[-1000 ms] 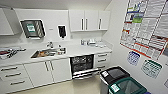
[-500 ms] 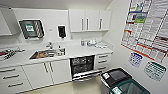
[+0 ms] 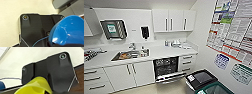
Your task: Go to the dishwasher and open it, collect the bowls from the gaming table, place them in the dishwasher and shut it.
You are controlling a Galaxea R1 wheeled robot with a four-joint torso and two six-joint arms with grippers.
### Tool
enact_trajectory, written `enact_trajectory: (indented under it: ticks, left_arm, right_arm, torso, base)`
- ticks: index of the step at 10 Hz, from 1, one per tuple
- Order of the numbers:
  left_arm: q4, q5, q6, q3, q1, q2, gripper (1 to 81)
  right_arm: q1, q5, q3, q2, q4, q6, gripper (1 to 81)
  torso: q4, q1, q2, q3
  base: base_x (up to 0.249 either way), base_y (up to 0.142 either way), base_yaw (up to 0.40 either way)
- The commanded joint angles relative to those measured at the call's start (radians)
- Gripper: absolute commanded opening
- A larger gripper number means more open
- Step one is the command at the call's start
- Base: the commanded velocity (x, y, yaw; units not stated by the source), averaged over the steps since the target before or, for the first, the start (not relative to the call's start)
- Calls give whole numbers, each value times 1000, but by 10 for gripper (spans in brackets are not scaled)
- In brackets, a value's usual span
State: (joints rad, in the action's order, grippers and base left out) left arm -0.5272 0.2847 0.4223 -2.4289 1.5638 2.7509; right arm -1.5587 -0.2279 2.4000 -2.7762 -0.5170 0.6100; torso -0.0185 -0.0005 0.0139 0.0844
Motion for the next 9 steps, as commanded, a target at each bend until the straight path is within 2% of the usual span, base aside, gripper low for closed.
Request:
enact_trajectory:
  ticks: [1,9]
  left_arm:
    - [-5,-24,3,5,-34,-20,10]
    - [-5,-24,3,5,-34,-20,10]
  right_arm:
    - [38,35,-9,17,-11,-1,10]
    - [36,35,-9,16,-12,-3,10]
  torso:
    - [0,1,0,0]
    - [0,1,0,0]
  base:
    - [87,74,0]
    - [85,91,0]
